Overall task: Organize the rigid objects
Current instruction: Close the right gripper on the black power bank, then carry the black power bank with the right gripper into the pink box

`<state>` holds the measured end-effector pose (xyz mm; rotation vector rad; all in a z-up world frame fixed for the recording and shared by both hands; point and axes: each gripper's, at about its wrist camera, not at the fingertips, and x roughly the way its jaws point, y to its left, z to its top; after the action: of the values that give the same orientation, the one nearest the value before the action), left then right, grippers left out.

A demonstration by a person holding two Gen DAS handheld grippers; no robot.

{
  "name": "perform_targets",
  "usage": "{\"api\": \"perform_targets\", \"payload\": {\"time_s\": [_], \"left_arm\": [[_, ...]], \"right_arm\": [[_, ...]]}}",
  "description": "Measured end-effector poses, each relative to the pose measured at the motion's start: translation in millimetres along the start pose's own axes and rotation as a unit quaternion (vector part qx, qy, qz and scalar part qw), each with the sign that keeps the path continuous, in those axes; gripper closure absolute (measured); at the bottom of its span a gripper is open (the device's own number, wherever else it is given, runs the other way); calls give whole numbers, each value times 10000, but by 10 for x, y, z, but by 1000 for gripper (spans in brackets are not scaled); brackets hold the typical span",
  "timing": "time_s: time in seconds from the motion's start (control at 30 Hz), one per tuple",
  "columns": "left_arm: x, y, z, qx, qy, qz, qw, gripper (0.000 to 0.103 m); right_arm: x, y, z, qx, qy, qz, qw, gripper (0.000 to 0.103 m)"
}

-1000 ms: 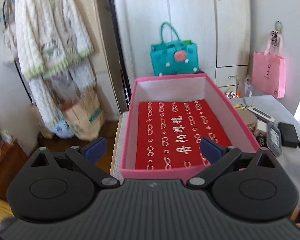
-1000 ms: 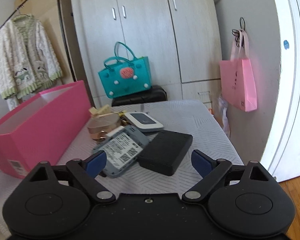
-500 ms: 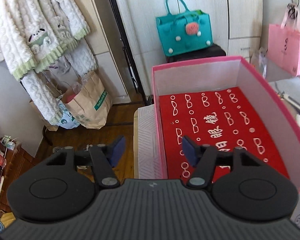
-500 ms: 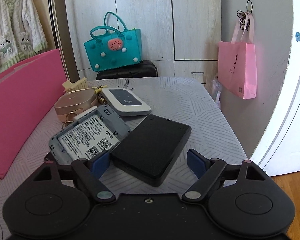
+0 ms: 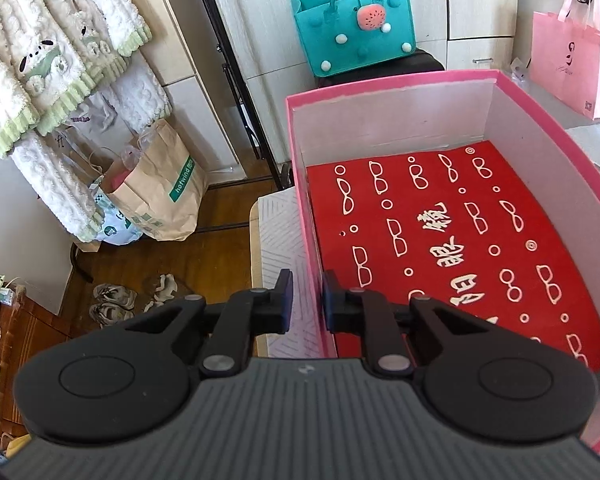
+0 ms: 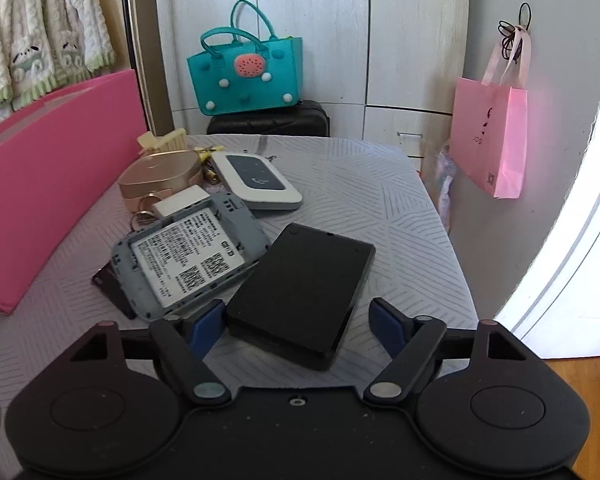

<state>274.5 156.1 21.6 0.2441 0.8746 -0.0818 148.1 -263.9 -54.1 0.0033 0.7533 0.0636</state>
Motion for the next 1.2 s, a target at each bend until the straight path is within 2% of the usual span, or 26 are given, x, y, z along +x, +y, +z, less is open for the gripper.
{"api": "perform_targets", "payload": {"time_s": [0.07,0.17,0.3,0.4,0.57,0.67,0.83,1.03,1.2], "left_arm": [[23,0,0,-18,-6,-139,9999,98],[12,-52,-18,133,-104,-36,9999,98],[-7,-114,-61,283,-232,66,9993,97],[-42,-128,-85,349,-296,70,9989,97],[-122,-228,-133,533,-449,204,9974,97],[-172,-236,-160,493,-500,140,9974,97],[-255,-243,-280,326,-499,17,9982,97],[-288,-242,-341,27,-457,108,9989,97],[-287,-247,-342,108,-429,219,9988,97]], "right_arm": [[67,-3,49,105,20,-35,9999,19],[196,-14,130,314,86,-197,9993,18],[215,-54,198,341,50,-198,9992,35],[179,-111,202,341,129,71,9993,35],[115,-103,152,86,261,17,9996,35],[82,-128,114,124,282,15,9995,33],[42,-180,66,101,177,123,9997,37],[-12,-194,61,24,184,186,9997,37],[-59,-244,26,158,321,418,9985,37]]}}
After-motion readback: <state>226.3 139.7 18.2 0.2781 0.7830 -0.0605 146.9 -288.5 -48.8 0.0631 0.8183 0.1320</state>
